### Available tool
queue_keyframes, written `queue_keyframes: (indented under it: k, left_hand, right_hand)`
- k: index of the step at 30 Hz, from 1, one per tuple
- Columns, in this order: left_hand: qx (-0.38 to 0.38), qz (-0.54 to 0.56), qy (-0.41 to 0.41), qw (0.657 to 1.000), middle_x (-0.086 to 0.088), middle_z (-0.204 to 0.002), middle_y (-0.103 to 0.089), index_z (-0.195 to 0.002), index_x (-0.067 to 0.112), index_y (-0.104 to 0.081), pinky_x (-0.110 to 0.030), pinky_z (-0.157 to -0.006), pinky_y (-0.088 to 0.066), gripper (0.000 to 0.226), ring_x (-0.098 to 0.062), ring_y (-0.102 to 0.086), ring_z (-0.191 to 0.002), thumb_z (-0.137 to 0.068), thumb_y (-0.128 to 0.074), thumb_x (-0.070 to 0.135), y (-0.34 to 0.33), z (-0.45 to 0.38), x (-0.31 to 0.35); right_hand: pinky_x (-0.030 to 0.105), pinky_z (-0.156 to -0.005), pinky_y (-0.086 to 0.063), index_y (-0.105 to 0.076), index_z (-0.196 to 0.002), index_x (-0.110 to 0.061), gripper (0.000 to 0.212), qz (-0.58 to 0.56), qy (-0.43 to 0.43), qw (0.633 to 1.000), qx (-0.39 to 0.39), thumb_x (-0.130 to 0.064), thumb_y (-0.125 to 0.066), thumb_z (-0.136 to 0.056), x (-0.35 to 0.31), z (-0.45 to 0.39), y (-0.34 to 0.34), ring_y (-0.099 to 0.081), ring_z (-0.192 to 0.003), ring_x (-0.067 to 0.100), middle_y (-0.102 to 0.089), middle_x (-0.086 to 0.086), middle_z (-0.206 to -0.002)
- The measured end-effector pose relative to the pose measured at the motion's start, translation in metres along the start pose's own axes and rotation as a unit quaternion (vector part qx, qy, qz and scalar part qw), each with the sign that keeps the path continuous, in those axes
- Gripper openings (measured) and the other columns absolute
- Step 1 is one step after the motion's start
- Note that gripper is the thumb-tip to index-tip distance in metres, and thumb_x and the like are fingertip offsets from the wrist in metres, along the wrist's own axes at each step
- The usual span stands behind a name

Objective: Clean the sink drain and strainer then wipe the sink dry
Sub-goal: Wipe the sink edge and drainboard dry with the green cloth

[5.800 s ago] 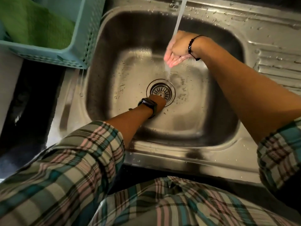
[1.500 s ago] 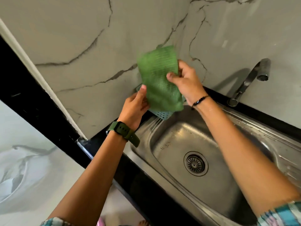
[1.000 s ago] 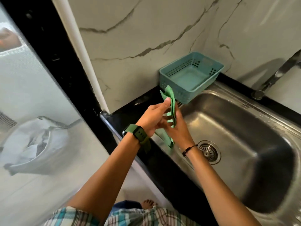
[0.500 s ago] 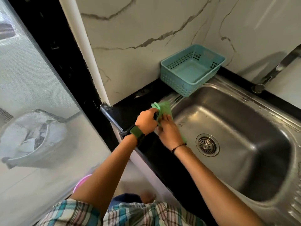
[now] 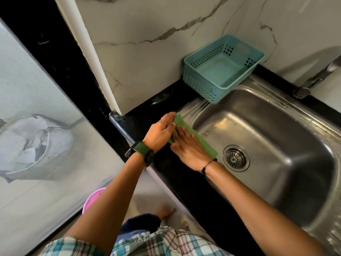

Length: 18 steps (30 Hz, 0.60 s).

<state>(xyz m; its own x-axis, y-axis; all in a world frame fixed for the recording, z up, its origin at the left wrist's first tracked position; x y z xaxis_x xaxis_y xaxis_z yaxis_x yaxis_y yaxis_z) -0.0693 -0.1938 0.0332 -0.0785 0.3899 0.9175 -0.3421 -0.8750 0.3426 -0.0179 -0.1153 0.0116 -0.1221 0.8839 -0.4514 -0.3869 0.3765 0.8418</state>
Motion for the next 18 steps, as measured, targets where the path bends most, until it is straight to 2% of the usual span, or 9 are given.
queue_keyframes:
  k: [3,5,8,11,15,18]
  left_hand:
    - [0.027,0.130,0.037,0.990,-0.005,-0.137,-0.049,-0.134,0.020,-0.042,-0.036,-0.112,-0.033,0.043,-0.018,-0.045,-0.128,-0.092,-0.047,0.019,0.003,0.002,-0.009]
    - [0.043,0.163,0.056,0.984,-0.007,-0.138,-0.049,-0.132,0.019,-0.043,-0.041,-0.112,-0.033,0.051,-0.020,-0.045,-0.128,-0.083,-0.050,0.033,0.002,0.005,-0.011]
    - [0.059,0.162,0.072,0.982,-0.004,-0.133,-0.054,-0.127,0.023,-0.049,-0.042,-0.110,-0.035,0.064,-0.018,-0.050,-0.123,-0.072,-0.047,0.055,0.001,0.008,-0.009]
    - [0.061,0.153,0.076,0.983,-0.002,-0.131,-0.056,-0.123,0.026,-0.052,-0.041,-0.109,-0.036,0.069,-0.017,-0.051,-0.122,-0.068,-0.044,0.067,0.000,0.008,-0.008]
    - [0.062,0.160,0.086,0.981,-0.001,-0.138,-0.049,-0.131,0.022,-0.046,-0.040,-0.111,-0.033,0.076,-0.017,-0.047,-0.124,-0.070,-0.040,0.066,0.001,0.004,-0.015]
    - [0.066,0.175,0.081,0.979,-0.001,-0.134,-0.051,-0.133,0.016,-0.045,-0.030,-0.106,-0.037,0.071,-0.013,-0.051,-0.117,-0.077,-0.040,0.060,0.002,0.003,-0.019]
  right_hand:
    - [0.042,-0.116,0.003,0.003,-0.148,-0.020,0.056,0.003,-0.050,0.998,0.037,-0.037,-0.021,-0.099,0.013,-0.028,0.010,0.012,-0.145,0.019,0.008,0.005,-0.158]
    - [0.046,-0.116,0.004,0.006,-0.147,-0.018,0.058,0.000,-0.082,0.994,0.071,-0.039,-0.020,-0.099,0.020,-0.039,0.018,0.014,-0.144,0.023,0.012,0.008,-0.157]
    - [0.045,-0.116,0.004,0.005,-0.147,-0.017,0.059,-0.011,-0.072,0.996,0.050,-0.039,-0.021,-0.099,0.020,-0.033,0.013,0.015,-0.144,0.023,0.012,0.009,-0.157]
    - [0.040,-0.118,0.000,-0.007,-0.148,-0.016,0.055,-0.004,-0.020,0.999,0.029,-0.037,-0.024,-0.100,0.012,0.000,0.006,0.008,-0.145,0.018,0.001,0.004,-0.158]
    - [0.025,-0.113,0.003,-0.017,-0.147,-0.021,0.051,-0.102,0.017,0.995,0.017,-0.030,-0.033,-0.099,0.013,0.059,0.004,-0.004,-0.144,0.008,-0.012,-0.004,-0.157]
    - [0.030,-0.116,0.001,-0.013,-0.147,-0.024,0.052,-0.049,0.021,0.999,-0.012,-0.033,-0.032,-0.099,0.017,0.070,-0.002,0.000,-0.145,0.009,-0.007,-0.004,-0.158]
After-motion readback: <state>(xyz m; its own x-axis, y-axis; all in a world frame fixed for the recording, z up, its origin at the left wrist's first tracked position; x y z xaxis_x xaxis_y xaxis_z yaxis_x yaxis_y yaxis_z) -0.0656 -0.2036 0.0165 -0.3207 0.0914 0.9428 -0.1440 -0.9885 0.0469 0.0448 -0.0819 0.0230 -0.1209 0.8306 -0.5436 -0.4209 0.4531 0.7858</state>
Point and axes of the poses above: each hand's wrist, its own z-axis away from the middle knuckle, its own y-axis out of the back of the hand, x = y × z, the point moved 9 cm from there along -z, towards the middle knuckle
